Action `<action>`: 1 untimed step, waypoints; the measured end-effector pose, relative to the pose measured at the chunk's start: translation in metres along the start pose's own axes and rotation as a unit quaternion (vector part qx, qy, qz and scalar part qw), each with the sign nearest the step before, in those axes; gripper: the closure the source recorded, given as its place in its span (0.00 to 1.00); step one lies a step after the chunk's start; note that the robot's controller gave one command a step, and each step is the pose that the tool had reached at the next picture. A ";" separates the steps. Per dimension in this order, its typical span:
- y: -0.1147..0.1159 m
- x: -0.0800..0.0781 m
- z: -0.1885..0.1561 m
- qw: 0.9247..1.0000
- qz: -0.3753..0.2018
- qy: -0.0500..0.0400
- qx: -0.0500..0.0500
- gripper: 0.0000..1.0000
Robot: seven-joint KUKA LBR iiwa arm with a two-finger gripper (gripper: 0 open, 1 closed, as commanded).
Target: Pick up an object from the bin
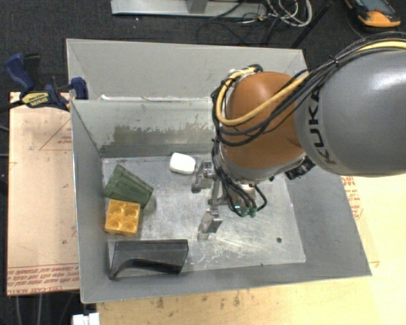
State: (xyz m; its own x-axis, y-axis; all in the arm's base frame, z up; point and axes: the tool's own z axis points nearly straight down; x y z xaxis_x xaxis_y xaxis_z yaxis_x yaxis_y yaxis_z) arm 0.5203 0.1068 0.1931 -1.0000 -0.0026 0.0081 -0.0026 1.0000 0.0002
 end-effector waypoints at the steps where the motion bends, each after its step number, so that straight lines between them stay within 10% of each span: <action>1: -0.001 -0.002 -0.004 1.000 0.001 -0.004 0.000 0.00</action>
Offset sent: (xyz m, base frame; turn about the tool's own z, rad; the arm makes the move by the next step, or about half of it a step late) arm -0.0259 0.0337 -0.1085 -0.3019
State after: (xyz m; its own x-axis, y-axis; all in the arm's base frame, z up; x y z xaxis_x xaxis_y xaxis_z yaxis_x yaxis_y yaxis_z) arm 0.5221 0.1063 0.1972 -1.0000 -0.0001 -0.0001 -0.0001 1.0000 0.0011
